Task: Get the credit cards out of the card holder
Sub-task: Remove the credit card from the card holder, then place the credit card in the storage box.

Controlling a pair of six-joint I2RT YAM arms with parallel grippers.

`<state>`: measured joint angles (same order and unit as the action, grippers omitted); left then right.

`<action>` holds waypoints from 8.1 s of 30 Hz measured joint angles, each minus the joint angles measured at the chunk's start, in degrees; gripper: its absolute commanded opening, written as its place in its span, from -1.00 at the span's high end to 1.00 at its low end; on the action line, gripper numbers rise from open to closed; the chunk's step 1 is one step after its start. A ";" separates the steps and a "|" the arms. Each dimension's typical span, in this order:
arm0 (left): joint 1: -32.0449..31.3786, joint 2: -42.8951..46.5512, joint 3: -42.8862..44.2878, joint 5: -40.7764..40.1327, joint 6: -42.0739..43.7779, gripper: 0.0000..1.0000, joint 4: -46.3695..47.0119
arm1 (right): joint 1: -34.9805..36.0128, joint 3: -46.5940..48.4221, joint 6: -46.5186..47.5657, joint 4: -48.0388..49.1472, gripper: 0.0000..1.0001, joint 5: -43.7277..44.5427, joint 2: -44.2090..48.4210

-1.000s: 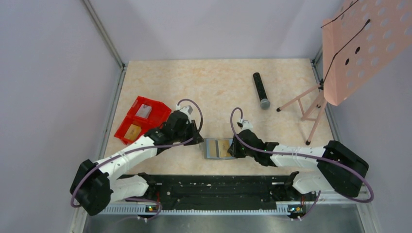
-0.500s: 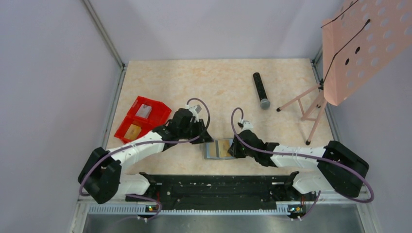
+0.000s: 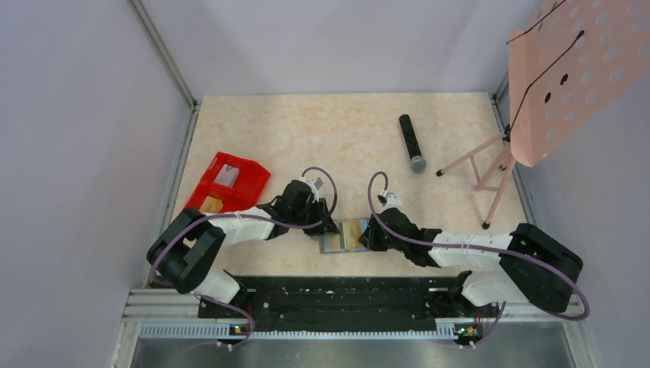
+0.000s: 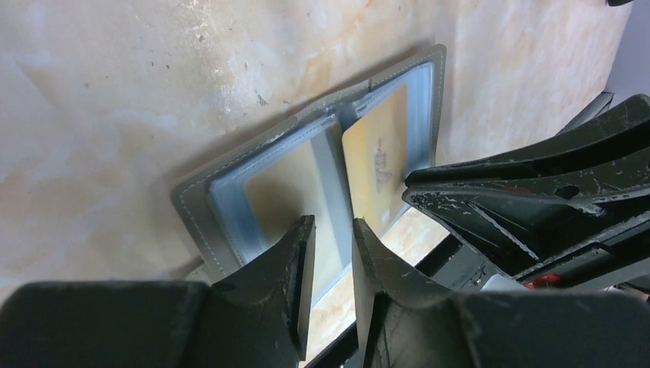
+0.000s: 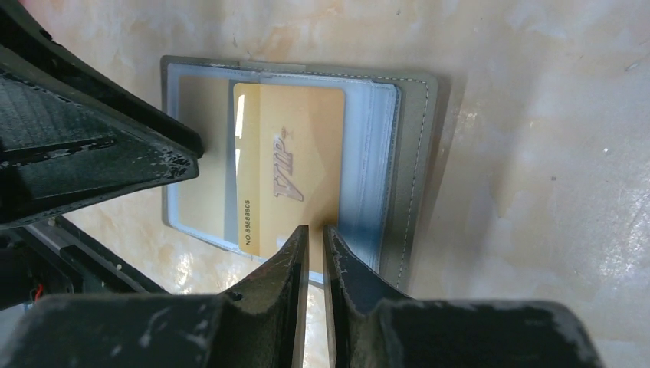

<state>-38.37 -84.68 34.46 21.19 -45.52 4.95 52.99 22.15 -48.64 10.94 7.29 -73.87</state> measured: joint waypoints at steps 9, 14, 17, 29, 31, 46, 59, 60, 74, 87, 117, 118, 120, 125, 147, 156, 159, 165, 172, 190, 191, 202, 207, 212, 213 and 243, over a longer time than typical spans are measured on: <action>-0.31 -3.06 -1.44 0.90 -0.90 0.36 6.93 | -0.02 -1.16 -1.40 2.19 0.76 -0.61 0.00; -0.46 -4.00 -1.86 1.70 -1.18 0.35 9.73 | -0.02 -1.16 -1.53 2.32 0.76 -0.76 -0.02; -0.70 -4.31 -1.90 1.97 -1.31 0.35 10.56 | -0.02 -1.16 -1.55 2.32 0.76 -0.79 -0.02; -1.11 -6.34 -1.90 3.67 -2.82 0.37 13.64 | -0.02 -1.16 -1.55 2.32 0.77 -0.85 -0.02; -1.27 -6.62 -1.90 3.85 -2.91 0.39 14.03 | -0.02 -1.16 -1.57 2.32 0.77 -0.94 -0.02; -1.53 -7.58 -1.90 3.80 -5.05 1.00 14.62 | -0.02 -2.05 -2.47 3.26 0.77 -0.96 0.26; -0.37 -4.52 -1.66 3.96 -3.28 1.00 9.70 | -0.02 -3.04 -2.99 3.06 0.77 -0.98 1.27; -0.22 -4.02 -1.62 4.00 -2.86 1.00 9.03 | -0.02 -3.04 -2.99 3.06 0.77 -0.98 1.27; 2.99 3.26 0.07 2.91 2.12 1.00 -4.13 | -0.02 -3.04 -2.23 1.88 0.76 -1.51 2.34; 4.26 16.63 9.75 -2.60 9.46 1.00 -24.76 | -0.04 -0.17 3.58 -2.14 0.53 -7.02 9.03; 4.26 24.50 10.97 22.77 17.22 1.00 -30.25 | -3.19 9.03 17.84 -1.27 0.63 -29.07 14.75; 4.26 24.50 10.95 22.97 17.25 1.00 -30.27 | -3.21 9.03 18.12 -0.96 0.83 -29.27 14.62; 4.31 24.50 10.97 22.73 17.44 0.94 -30.75 | -3.63 9.03 18.18 -0.83 1.00 -29.68 14.51; 4.68 24.26 10.97 19.23 18.53 0.51 -32.54 | -3.93 9.03 17.49 -0.11 1.00 -30.58 14.69; 9.51 39.71 12.92 -9.11 1.33 -0.20 -28.59 | -14.88 7.85 -1.68 15.39 1.00 -24.59 13.92; 9.51 39.67 6.21 -7.96 -3.63 -0.20 -18.38 | -15.32 7.82 -9.51 25.55 1.00 -24.74 10.49; 9.51 39.01 4.37 -6.43 -4.98 -0.19 -15.34 | -15.32 7.65 -11.58 28.89 1.00 -24.74 10.40; 9.51 35.36 3.87 -1.64 -6.78 -0.18 -9.20 | -15.32 5.92 -15.15 33.53 1.00 -24.81 10.23; 9.51 33.90 2.89 2.97 -8.55 0.21 -2.05 | -15.32 4.72 -17.09 34.23 1.00 -24.90 9.92; 11.15 35.43 3.41 -1.20 -7.93 1.00 -5.38 | -15.67 0.57 -18.36 35.39 -0.22 -23.54 8.41; 11.82 35.54 4.11 -1.77 -7.13 1.00 -6.91 | -15.67 0.22 -17.79 34.56 -0.31 -23.41 9.11; 32.30 35.34 17.97 -3.54 1.64 1.00 -29.03 | -15.74 -0.44 -11.32 22.91 -0.98 -20.85 21.29; 44.54 34.21 18.71 -2.38 3.69 1.00 -37.03 | -16.00 -0.94 -9.40 19.06 -0.98 -20.39 23.71; 54.25 33.90 19.04 -4.11 6.64 1.00 -44.68 | -16.48 -2.29 -8.74 17.25 -0.98 -20.94 24.11; 55.84 33.90 19.08 -4.59 7.08 1.00 -45.77 | -16.55 -2.32 -8.74 16.98 -0.97 -21.05 24.11; 65.72 22.45 19.87 -12.02 12.48 1.00 -53.18 | -18.29 -3.04 -8.96 18.01 -0.97 -25.42 22.01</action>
<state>27.35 -62.24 54.33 9.17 -33.04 -48.23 34.70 19.11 -57.60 28.95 -18.13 -51.86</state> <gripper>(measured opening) 0.011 0.987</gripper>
